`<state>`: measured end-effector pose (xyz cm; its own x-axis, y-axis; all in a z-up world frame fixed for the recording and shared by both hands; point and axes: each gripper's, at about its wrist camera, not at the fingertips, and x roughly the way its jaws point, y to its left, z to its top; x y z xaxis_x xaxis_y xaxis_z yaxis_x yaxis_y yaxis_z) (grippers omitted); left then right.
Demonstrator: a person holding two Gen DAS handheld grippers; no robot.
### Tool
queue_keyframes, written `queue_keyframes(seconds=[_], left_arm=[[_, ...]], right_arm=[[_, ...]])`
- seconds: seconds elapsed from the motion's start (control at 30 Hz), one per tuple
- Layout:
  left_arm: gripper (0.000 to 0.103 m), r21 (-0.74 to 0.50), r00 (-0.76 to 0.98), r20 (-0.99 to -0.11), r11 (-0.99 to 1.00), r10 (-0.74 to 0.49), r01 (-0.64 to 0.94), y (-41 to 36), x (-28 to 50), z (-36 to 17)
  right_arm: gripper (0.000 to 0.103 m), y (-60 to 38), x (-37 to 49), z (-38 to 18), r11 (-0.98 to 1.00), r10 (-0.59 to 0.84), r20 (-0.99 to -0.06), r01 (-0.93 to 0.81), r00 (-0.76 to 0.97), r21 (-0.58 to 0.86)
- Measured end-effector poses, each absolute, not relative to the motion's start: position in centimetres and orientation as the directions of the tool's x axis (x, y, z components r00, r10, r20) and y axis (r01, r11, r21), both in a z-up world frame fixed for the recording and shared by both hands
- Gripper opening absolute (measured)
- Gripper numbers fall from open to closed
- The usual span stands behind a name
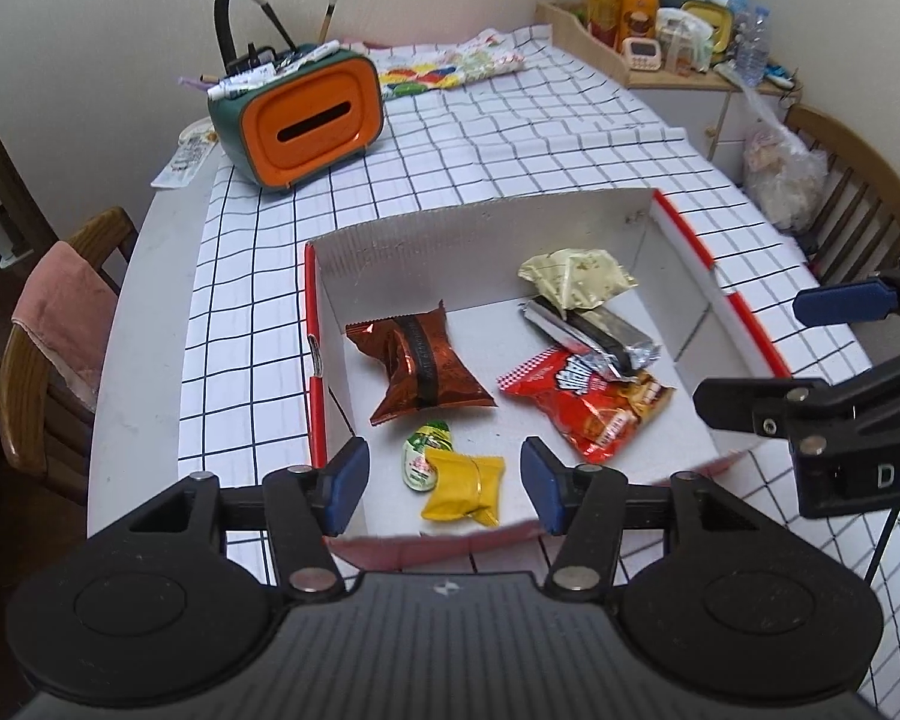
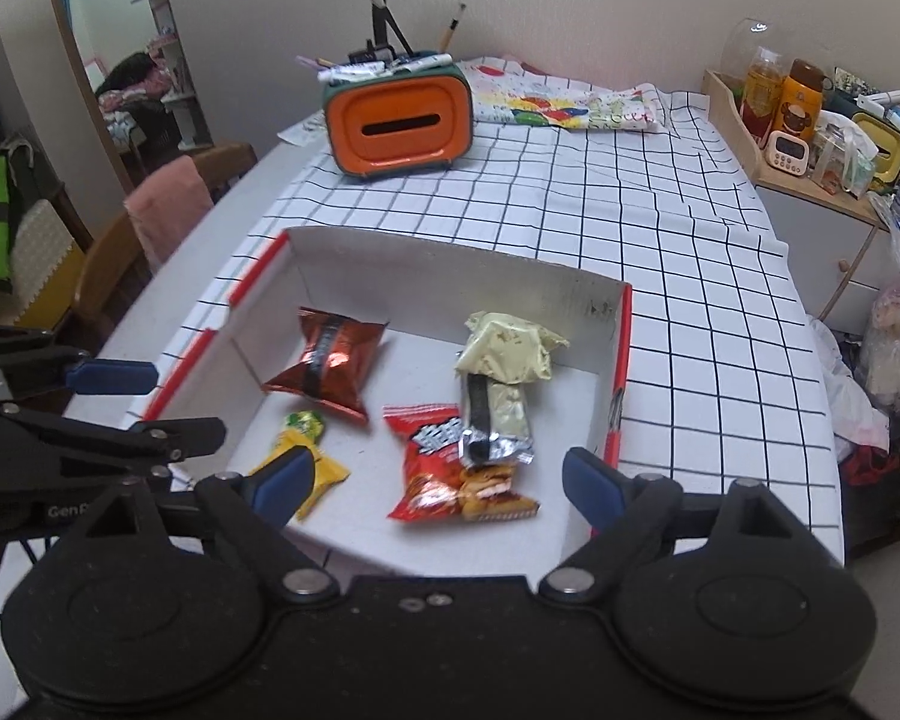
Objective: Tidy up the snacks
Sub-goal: 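Withdraw both tools from the box back toward the snack pile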
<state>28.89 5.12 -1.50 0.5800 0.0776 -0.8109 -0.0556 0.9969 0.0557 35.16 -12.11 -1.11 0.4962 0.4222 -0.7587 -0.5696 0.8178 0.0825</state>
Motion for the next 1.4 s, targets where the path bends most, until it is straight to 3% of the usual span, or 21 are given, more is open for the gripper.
queue_keyframes(seconds=[0.23, 0.33, 0.73, 1.4], left_arm=[[0.07, 0.039, 0.619, -0.784, 0.999, 0.051, -0.033, 4.6, 25.7, -0.3], [0.072, 0.033, 0.631, -0.775, 0.999, 0.039, -0.02, 4.4, 24.4, 0.1], [0.088, 0.006, 0.681, -0.733, 1.0, 0.001, 0.005, 4.6, 18.3, 0.1], [0.089, 0.011, 0.559, -0.822, 0.979, -0.107, 0.204, 2.9, 10.6, -7.6]], right_arm=[[0.094, -13.0, 31.8, -0.3, 0.817, 0.453, -0.737, -0.565, 0.501, 0.117], [0.101, -13.5, 30.3, 0.0, 0.814, 0.47, -0.724, -0.565, 0.506, 0.134], [0.103, -15.1, 24.2, -0.3, 0.809, 0.498, -0.698, -0.566, 0.515, 0.159], [0.103, -18.3, 19.9, -9.7, 0.876, 0.358, -0.781, -0.473, 0.512, 0.091]])
